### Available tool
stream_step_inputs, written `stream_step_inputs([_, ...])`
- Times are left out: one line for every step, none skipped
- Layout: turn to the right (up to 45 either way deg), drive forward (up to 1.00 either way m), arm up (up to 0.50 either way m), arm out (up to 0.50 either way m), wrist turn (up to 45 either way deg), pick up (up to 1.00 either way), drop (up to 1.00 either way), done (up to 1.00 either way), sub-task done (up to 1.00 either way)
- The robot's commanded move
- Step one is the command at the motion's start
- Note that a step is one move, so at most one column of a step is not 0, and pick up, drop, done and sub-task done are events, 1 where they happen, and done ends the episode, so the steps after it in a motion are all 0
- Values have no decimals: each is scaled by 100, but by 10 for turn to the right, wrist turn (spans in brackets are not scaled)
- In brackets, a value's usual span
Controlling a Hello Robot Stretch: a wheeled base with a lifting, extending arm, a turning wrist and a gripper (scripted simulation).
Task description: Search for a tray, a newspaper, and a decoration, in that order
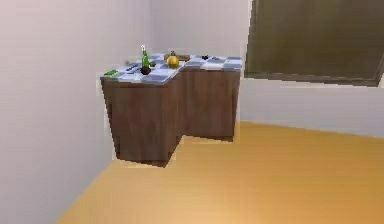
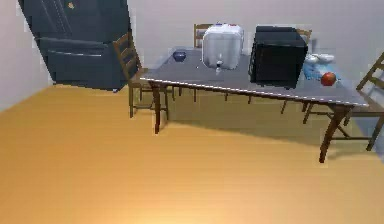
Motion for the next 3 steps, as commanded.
stream_step_inputs([210, 0, 0, 0, 0, 0, 0, 0, 0])
stream_step_inputs([0, 100, 0, 0, 0, 0, 0, 0, 0])
stream_step_inputs([0, 60, 0, 0, 0, 0, 0, 0, 0])
